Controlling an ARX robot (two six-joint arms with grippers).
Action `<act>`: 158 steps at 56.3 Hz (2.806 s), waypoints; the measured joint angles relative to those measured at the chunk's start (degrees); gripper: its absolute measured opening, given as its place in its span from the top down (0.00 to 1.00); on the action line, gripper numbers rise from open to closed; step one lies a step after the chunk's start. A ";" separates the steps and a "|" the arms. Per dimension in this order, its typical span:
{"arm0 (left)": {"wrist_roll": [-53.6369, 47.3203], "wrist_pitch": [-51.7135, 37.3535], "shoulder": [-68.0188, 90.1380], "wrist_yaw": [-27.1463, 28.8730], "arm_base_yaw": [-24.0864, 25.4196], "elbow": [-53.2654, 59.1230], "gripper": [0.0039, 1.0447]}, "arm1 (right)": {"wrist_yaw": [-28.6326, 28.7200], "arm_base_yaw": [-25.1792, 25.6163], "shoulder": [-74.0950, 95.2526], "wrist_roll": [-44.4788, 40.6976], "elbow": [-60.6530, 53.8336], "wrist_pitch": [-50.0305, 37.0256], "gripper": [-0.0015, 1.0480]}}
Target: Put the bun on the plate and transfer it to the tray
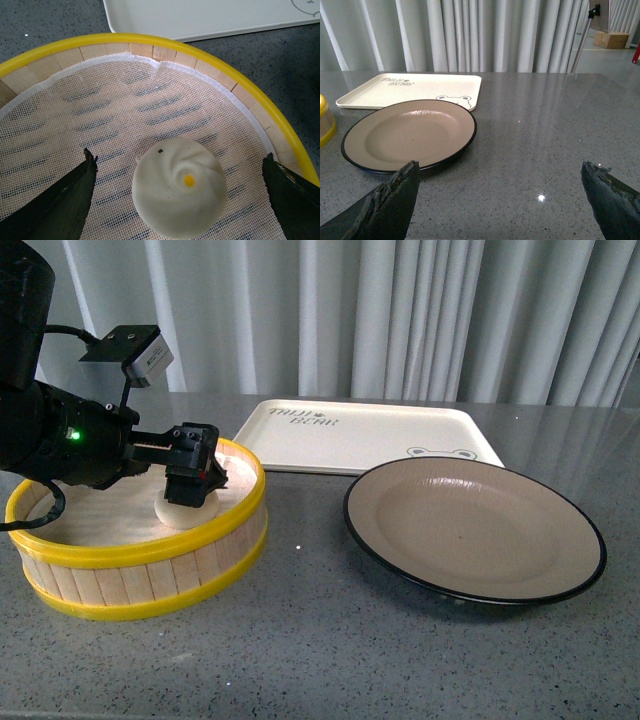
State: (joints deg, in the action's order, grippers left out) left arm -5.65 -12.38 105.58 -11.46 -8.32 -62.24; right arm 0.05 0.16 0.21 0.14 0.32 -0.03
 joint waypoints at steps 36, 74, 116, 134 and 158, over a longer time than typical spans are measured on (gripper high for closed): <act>1.60 0.02 2.12 1.11 -0.50 -0.57 0.07 | 0.00 0.00 0.00 0.00 0.00 0.00 0.08; 2.95 -0.98 0.07 1.95 -1.31 -0.57 0.96 | 0.00 0.00 0.00 0.00 0.00 0.00 0.08; 1.84 -2.78 -3.67 4.48 -23.30 -5.14 0.96 | 0.00 0.00 0.00 0.00 0.00 0.00 0.08; -0.28 -0.66 6.54 7.32 -29.92 -13.86 0.96 | 0.00 0.00 0.00 0.00 0.00 0.00 0.08; -1.31 4.63 13.62 10.43 -30.05 -21.84 0.96 | 0.00 0.00 0.00 0.00 0.00 0.00 0.08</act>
State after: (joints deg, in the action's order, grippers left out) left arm -6.96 -7.75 119.20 -1.04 -38.37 -84.07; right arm 0.05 0.16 0.21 0.14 0.32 -0.03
